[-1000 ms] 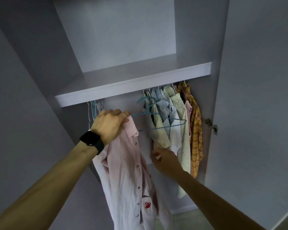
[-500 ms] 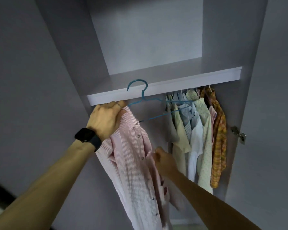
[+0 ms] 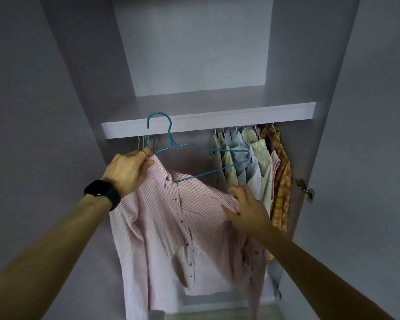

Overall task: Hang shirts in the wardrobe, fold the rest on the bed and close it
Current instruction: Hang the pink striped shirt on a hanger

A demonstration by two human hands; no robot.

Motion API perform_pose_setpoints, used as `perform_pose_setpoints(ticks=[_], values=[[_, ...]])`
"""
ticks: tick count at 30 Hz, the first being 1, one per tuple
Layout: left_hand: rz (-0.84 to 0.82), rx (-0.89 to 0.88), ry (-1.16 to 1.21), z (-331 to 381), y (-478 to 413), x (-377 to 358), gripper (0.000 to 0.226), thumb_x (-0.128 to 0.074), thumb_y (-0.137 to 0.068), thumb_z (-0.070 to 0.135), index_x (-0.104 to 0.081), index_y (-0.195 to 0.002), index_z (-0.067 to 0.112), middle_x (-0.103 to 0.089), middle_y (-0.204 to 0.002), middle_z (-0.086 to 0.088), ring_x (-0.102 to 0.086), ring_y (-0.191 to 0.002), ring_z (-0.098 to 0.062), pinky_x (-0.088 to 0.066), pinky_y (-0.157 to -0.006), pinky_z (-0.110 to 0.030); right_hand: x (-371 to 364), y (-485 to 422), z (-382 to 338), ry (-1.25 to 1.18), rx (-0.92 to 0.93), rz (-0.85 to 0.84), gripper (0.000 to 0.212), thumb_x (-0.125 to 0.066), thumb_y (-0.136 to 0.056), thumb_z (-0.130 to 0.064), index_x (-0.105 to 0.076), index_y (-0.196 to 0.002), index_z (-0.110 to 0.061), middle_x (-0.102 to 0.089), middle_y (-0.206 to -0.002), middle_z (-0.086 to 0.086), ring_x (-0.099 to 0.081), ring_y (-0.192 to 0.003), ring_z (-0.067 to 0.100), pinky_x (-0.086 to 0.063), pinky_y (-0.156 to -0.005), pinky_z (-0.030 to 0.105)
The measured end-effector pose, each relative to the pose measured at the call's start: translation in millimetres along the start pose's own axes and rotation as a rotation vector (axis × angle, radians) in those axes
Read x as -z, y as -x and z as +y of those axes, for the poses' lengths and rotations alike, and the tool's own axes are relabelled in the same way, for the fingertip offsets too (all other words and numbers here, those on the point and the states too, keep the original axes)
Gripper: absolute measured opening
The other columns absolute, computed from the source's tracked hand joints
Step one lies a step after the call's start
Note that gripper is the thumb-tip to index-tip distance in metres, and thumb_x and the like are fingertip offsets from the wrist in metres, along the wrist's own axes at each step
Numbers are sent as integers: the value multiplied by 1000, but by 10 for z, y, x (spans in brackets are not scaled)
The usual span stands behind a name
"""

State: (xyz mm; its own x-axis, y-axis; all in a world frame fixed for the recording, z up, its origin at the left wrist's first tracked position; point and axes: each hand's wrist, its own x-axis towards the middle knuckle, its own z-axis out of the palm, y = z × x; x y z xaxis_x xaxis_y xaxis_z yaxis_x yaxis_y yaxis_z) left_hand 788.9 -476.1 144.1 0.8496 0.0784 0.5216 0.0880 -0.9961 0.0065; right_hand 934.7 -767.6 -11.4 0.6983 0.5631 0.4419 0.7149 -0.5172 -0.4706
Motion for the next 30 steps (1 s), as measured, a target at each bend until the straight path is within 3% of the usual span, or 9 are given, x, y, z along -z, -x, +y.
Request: perform_pose_setpoints(ticks=[5,9,13,16,20,23,26,28,30], values=[[6,-10,54,-4,50,-143,21,-49,-103,22,-56,-119,10,-67,-96,-13,-65,-83,-38,-51,-77,-43,167,-15,120,-2,109,42,25,-54,-101,-31,-68,-102,-11,-66,-95,4,-63,-83,27,-49,-73,38],[55,-120,63,38,123,-173,20,-46,-104,21,-56,-116,9,-62,-86,-10,-63,-74,-36,-49,-69,-40,321,-160,271,-180,-17,-21,39,-60,-100,-24,-52,-63,-31,-48,-59,-14,-46,-61,4,-32,-64,25],[45,-245,-14,147,174,-204,28,-40,-103,26,-54,-123,13,-62,-89,-8,-60,-68,-35,-47,-71,-39,440,-345,460,-455,-313,-90,16,-63,-99,-23,-68,-90,-12,-58,-70,-5,-52,-59,0,-43,-60,18],[1,-267,-75,144,186,-232,28,-44,-103,21,-53,-129,15,-63,-97,-8,-62,-73,-35,-47,-78,-41,574,-474,506,-547,-384,-33,12,-69,-95,-23,-74,-100,-14,-66,-70,-14,-56,-61,-6,-47,-66,18],[-49,-255,-87,144,182,-223,34,-48,-101,19,-51,-135,16,-65,-103,-7,-63,-83,-35,-45,-86,-41,738,-643,453,-477,-334,-57,22,-66,-97,-22,-72,-115,-11,-72,-116,7,-64,-109,18,-48,-103,39],[-18,-261,-36,172,171,-189,31,-45,-104,23,-52,-132,14,-66,-98,-8,-64,-79,-36,-48,-79,-40,795,-683,405,-483,-261,-16,25,-61,-100,-19,-69,-122,-10,-67,-126,6,-59,-120,20,-43,-110,39],[-5,-173,144,125,147,-133,28,-44,-104,26,-51,-130,18,-66,-96,-6,-65,-78,-37,-49,-69,-36,850,-709,422,-545,-288,-37,23,-65,-98,-25,-72,-116,-14,-71,-120,0,-63,-115,13,-46,-105,32],[-25,-155,146,53,138,-119,28,-43,-104,28,-50,-130,19,-66,-97,-5,-65,-81,-36,-51,-70,-35,911,-699,401,-609,-378,-122,8,-72,-92,-33,-78,-96,-32,-72,-103,-23,-65,-100,-7,-50,-87,14],[-70,-138,141,11,155,-129,28,-42,-105,30,-48,-131,21,-67,-100,-8,-65,-84,-36,-54,-73,-41,951,-698,409,-693,-426,-167,19,-75,-88,-31,-78,-78,-46,-67,-86,-40,-64,-86,-18,-48,-70,3]])
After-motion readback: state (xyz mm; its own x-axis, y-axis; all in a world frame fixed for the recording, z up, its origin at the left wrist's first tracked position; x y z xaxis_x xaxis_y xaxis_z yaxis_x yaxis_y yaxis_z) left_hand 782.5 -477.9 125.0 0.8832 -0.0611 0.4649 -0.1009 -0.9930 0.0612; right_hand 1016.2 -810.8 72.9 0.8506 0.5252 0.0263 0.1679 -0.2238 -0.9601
